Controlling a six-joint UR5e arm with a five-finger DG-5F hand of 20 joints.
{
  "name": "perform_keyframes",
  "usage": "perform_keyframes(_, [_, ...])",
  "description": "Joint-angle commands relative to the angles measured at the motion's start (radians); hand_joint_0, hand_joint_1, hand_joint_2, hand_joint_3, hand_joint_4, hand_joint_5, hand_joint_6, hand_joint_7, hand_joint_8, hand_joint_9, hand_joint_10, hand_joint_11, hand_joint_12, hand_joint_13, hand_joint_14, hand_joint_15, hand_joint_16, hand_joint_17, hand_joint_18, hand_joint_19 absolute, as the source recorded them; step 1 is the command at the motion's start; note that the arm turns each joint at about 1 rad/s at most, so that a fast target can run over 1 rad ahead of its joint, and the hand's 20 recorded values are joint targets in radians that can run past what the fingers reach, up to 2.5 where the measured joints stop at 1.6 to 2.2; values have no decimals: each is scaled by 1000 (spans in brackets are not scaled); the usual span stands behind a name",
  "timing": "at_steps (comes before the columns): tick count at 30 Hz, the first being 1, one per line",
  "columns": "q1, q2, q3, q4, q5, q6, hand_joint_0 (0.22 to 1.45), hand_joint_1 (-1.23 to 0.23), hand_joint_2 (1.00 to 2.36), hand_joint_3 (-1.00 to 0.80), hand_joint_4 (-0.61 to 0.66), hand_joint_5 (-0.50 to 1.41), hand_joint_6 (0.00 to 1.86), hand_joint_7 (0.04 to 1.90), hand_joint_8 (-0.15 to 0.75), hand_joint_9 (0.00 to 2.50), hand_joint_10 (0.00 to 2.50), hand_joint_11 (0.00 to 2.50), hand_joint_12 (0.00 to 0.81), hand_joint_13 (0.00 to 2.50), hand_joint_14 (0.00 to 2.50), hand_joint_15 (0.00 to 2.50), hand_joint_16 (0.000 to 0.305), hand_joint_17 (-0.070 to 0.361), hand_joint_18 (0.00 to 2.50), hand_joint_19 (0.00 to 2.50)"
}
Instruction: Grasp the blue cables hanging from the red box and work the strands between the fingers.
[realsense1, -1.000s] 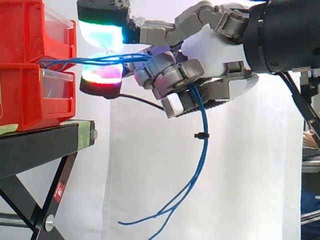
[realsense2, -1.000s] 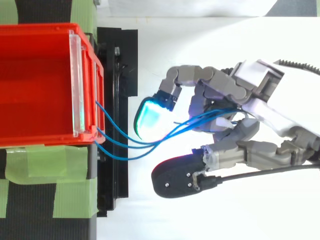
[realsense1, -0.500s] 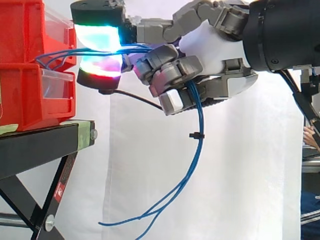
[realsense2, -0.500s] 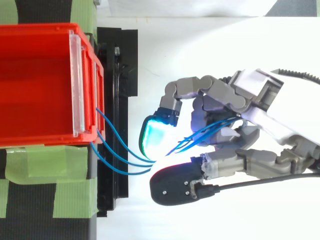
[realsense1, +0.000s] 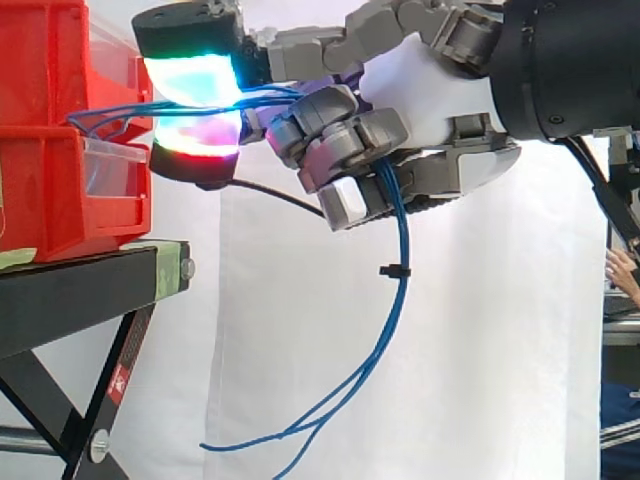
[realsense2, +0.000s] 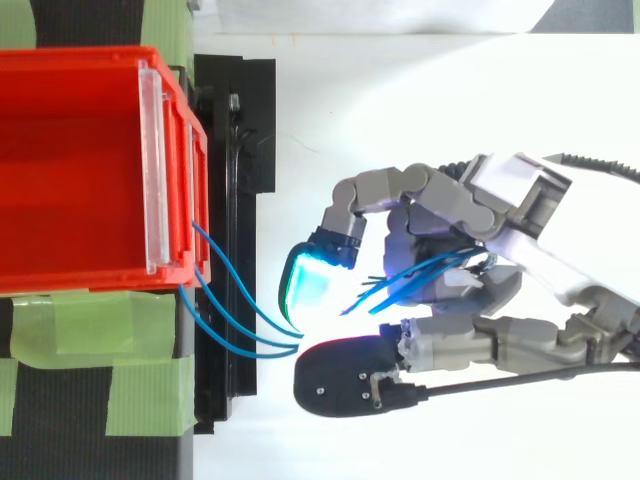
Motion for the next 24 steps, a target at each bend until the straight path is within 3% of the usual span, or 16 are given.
perform_keyframes(1, [6, -1, -1, 0, 3, 0, 908, -587, 1023, -186, 299, 23, 695, 1148, 586, 598, 2500, 2500, 632, 1263, 2500, 1685, 65, 146, 1692, 704])
perform_keyframes(6, [10, -1, -1, 0, 9, 0, 924, -571, 1020, -162, 314, 92, 523, 1197, 596, 601, 2500, 2500, 633, 1270, 2500, 1669, 68, 152, 1706, 632])
perform_keyframes(10, [17, -1, -1, -1, 20, -7, 933, -630, 1021, -208, 285, 91, 493, 1231, 596, 592, 2500, 2500, 630, 1253, 2500, 1675, 65, 147, 1684, 676])
perform_keyframes(15, [24, -1, 1, -4, 23, -8, 969, -663, 1024, -193, 255, 56, 545, 1220, 579, 563, 2500, 2500, 622, 1223, 2500, 1722, 63, 141, 1665, 777])
perform_keyframes(21, [27, -1, -1, -10, 23, -8, 991, -698, 1023, -327, 248, 12, 646, 1187, 570, 538, 2500, 2500, 615, 1205, 2500, 1741, 62, 140, 1661, 812])
perform_keyframes(23, [29, -1, -1, -10, 23, -8, 1019, -707, 1025, -243, 245, -4, 716, 1159, 565, 531, 2500, 2500, 607, 1198, 2500, 1709, 62, 140, 1665, 822])
perform_keyframes(24, [29, -1, 1, -10, 23, -8, 1034, -704, 1025, -111, 237, -13, 763, 1148, 561, 525, 2500, 2500, 606, 1196, 2500, 1717, 62, 139, 1668, 841])
